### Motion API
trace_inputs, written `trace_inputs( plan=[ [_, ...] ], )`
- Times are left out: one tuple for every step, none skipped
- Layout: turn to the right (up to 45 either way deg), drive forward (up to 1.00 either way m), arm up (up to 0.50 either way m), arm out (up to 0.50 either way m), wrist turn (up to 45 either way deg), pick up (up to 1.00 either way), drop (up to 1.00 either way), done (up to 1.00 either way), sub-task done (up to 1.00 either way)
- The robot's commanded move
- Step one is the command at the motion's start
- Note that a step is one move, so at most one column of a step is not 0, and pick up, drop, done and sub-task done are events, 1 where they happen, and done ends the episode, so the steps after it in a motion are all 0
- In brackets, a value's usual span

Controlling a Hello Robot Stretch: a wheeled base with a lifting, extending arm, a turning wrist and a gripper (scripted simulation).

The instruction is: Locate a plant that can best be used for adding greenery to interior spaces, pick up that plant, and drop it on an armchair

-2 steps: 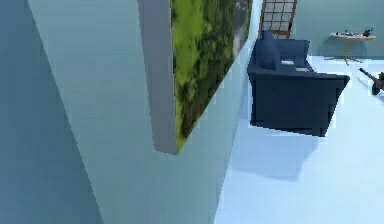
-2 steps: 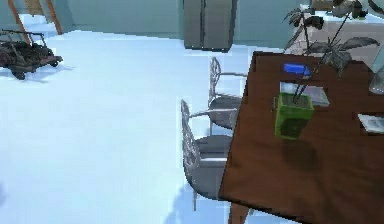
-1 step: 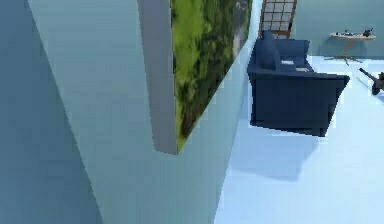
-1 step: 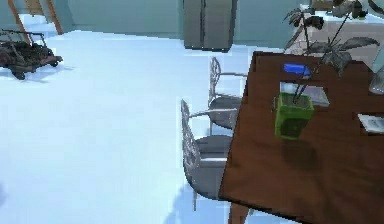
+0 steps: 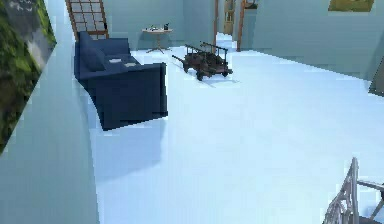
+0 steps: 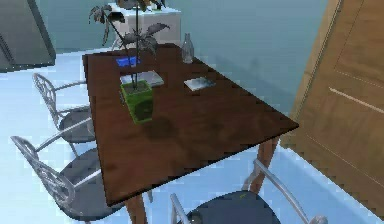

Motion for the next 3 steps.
trace_inputs(
  plan=[
    [12.0, 0.0, 0.0, 0.0, 0.0, 0.0, 0.0, 0.0, 0.0],
    [0.0, 0.35, 0.0, 0.0, 0.0, 0.0, 0.0, 0.0, 0.0],
    [3.0, 0.0, 0.0, 0.0, 0.0, 0.0, 0.0, 0.0, 0.0]
  ],
)
